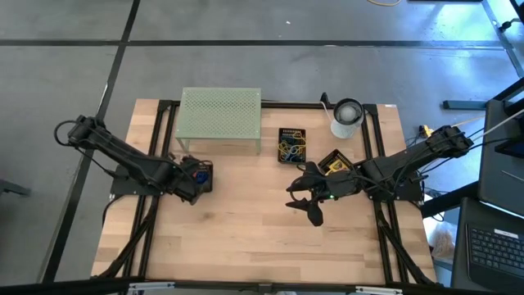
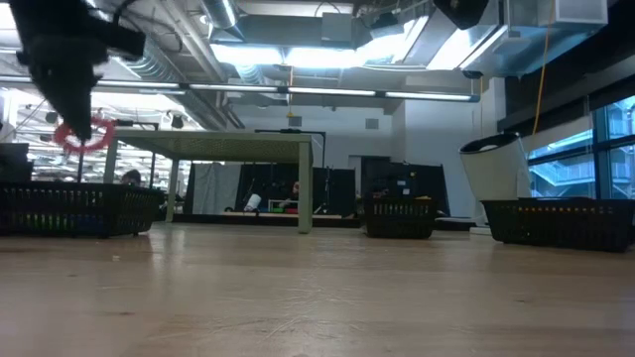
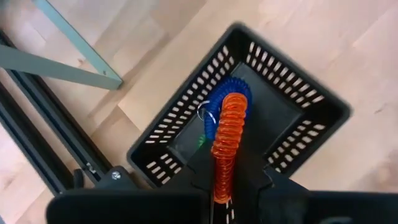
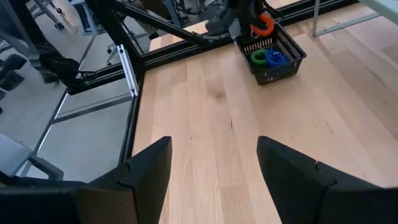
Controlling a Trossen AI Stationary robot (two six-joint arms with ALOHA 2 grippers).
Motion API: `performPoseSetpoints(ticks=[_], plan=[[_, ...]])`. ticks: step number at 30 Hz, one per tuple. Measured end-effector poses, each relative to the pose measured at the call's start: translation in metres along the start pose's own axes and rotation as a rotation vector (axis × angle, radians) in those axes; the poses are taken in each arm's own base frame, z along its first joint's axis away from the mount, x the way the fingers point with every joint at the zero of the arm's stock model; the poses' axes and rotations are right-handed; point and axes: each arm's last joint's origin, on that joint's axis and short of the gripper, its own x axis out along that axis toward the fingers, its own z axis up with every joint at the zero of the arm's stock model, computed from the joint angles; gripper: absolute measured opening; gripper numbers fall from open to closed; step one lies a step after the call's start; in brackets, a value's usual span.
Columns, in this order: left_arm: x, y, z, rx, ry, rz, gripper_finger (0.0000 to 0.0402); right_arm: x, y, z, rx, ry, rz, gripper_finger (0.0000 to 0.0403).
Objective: Pick & Place Office Desk Supplies
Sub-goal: Put the orange spring rubber band into the left black bin, then put the left black bin on the shelf
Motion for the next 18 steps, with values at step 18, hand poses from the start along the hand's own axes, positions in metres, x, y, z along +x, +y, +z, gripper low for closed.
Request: performPoseSetpoints(ticks=[18], plan=[[0.029,-0.001,-0.013,0.009,-0.003,0.013,0.0121,0.000,0.000,0.000,-0.001,0.000,0.000,0.0237]])
